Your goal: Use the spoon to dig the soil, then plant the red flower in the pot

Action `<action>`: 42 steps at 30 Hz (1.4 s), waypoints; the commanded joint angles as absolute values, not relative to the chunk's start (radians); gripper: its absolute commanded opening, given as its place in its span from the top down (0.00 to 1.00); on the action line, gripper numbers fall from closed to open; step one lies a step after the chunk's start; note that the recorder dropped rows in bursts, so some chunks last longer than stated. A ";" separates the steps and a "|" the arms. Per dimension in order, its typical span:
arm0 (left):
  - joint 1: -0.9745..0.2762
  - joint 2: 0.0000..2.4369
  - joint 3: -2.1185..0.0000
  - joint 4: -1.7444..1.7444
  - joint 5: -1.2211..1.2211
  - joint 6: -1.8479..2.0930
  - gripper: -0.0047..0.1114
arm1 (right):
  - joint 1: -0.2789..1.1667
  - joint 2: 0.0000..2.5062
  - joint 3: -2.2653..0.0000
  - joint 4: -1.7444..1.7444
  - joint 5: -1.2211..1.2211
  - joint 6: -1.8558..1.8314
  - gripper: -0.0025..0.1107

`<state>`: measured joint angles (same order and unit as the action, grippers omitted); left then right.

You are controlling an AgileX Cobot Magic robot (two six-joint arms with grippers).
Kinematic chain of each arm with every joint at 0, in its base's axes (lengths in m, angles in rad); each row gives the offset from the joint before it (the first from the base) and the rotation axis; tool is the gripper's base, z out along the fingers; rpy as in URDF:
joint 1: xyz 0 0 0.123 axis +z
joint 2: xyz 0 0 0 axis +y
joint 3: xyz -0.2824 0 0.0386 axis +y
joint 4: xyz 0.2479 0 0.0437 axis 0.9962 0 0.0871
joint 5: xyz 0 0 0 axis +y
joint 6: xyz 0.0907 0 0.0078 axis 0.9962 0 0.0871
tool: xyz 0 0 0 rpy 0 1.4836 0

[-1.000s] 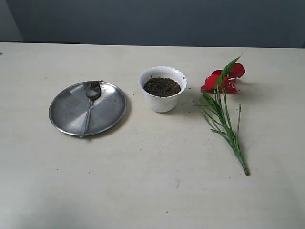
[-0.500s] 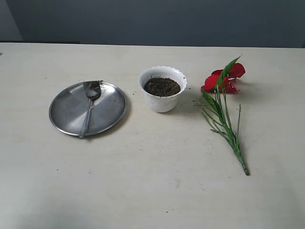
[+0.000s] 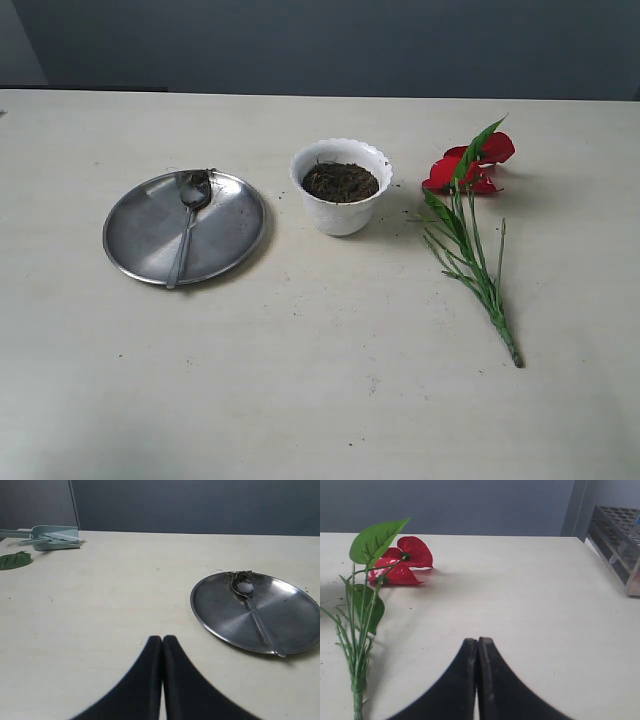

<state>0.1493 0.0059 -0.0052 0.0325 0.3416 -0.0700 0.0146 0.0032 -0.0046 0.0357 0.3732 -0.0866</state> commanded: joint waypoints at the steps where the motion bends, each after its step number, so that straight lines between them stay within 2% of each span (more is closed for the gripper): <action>1: 0.145 0.000 0.000 0.026 0.337 -0.067 0.96 | 0.012 0.000 0.000 0.034 0.361 -0.088 0.98; 10: 0.145 0.000 0.000 0.026 0.335 -0.067 0.96 | 0.012 0.000 0.000 0.028 0.348 -0.088 0.98; 21: 0.145 0.000 0.000 0.026 0.335 -0.067 0.96 | 0.012 0.000 0.000 0.032 -0.073 -0.088 0.98; 28: 0.145 0.000 0.000 0.026 0.335 -0.067 0.96 | 0.012 0.000 0.000 0.032 -0.121 -0.088 0.98; 34: 0.145 0.000 0.000 0.026 0.335 -0.067 0.96 | 0.012 0.000 0.000 0.032 -0.265 -0.082 0.98; 39: 0.145 0.000 0.000 0.026 0.335 -0.067 0.96 | 0.012 0.000 0.000 0.100 -0.369 0.176 0.98; 42: 0.145 0.000 0.000 0.026 0.335 -0.067 0.96 | 0.012 0.000 0.000 0.108 -0.409 0.205 0.98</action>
